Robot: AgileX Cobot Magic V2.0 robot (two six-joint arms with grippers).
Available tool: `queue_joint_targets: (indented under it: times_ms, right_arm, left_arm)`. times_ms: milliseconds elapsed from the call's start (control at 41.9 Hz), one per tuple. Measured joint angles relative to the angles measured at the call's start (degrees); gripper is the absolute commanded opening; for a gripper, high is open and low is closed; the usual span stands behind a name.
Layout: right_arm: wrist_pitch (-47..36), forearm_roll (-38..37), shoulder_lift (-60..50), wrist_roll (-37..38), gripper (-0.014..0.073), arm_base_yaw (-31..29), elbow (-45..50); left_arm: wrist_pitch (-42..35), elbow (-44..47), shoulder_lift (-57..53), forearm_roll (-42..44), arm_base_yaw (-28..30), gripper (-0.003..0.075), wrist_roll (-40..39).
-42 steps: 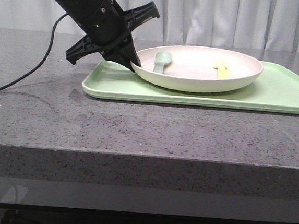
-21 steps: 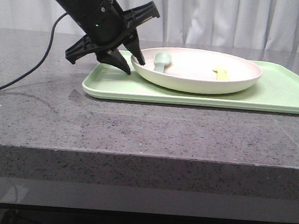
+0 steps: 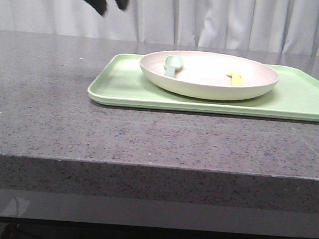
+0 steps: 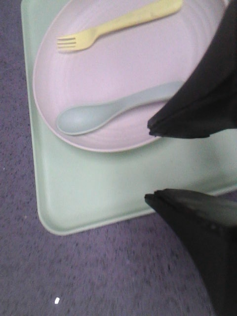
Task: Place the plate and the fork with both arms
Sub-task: 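Raise the left gripper away from the plate, then move the right gripper above the yellow fork on the plate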
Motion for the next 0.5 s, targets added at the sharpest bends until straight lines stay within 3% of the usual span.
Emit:
queue_joint_targets:
  times_ms: [215,501]
  right_arm:
    - [0.0,0.0,0.0,0.0,0.0541,0.0,0.0]
    - [0.0,0.0,0.0,0.0,0.0541,0.0,0.0]
  left_arm:
    - [10.38,1.08,-10.8,6.29,0.0,0.0259,5.44]
    - [8.16,16.72,-28.43,6.22,0.0,0.0258,8.7]
